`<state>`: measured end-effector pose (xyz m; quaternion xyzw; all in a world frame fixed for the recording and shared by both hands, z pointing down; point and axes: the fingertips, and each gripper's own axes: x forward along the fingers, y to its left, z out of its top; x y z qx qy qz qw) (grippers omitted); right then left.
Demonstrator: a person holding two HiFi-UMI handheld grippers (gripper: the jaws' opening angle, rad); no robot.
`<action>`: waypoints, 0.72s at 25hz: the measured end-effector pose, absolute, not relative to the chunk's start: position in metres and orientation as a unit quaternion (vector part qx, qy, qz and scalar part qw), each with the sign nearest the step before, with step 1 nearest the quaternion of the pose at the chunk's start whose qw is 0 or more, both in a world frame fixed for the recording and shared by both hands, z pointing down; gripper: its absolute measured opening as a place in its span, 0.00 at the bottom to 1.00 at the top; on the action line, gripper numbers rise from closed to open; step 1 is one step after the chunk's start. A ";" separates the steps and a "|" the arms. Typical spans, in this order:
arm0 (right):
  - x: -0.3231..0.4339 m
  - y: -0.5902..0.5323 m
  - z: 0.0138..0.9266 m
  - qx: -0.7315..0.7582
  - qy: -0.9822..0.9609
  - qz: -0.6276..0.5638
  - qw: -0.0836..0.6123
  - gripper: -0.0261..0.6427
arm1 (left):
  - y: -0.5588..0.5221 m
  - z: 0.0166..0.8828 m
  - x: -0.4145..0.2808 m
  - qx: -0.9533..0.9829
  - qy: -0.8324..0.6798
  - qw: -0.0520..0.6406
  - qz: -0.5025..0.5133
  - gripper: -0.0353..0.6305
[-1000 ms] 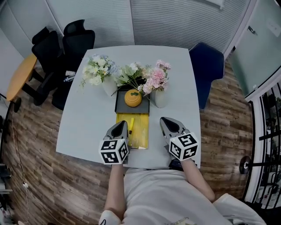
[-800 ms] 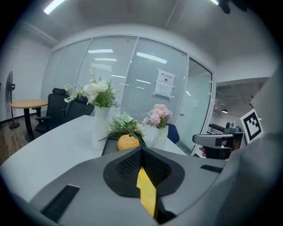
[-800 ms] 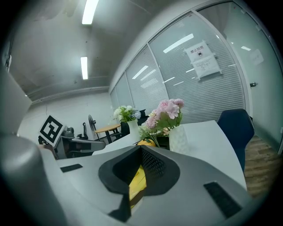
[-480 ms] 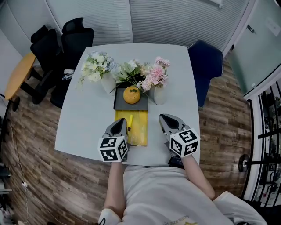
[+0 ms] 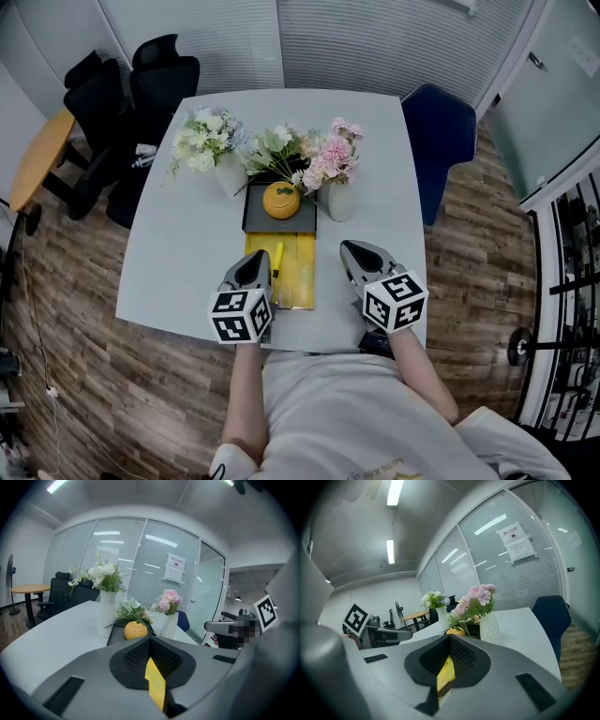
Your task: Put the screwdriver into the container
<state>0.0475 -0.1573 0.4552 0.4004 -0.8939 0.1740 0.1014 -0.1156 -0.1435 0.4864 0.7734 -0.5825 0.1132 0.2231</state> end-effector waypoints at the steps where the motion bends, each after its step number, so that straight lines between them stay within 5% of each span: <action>1: 0.048 -0.157 0.455 0.401 -0.894 0.174 0.101 0.06 | -0.143 0.487 -0.116 0.773 -0.582 0.224 0.113 0.06; 18: 0.051 -0.164 0.459 0.403 -0.892 0.180 0.101 0.06 | -0.146 0.494 -0.120 0.771 -0.581 0.234 0.116 0.06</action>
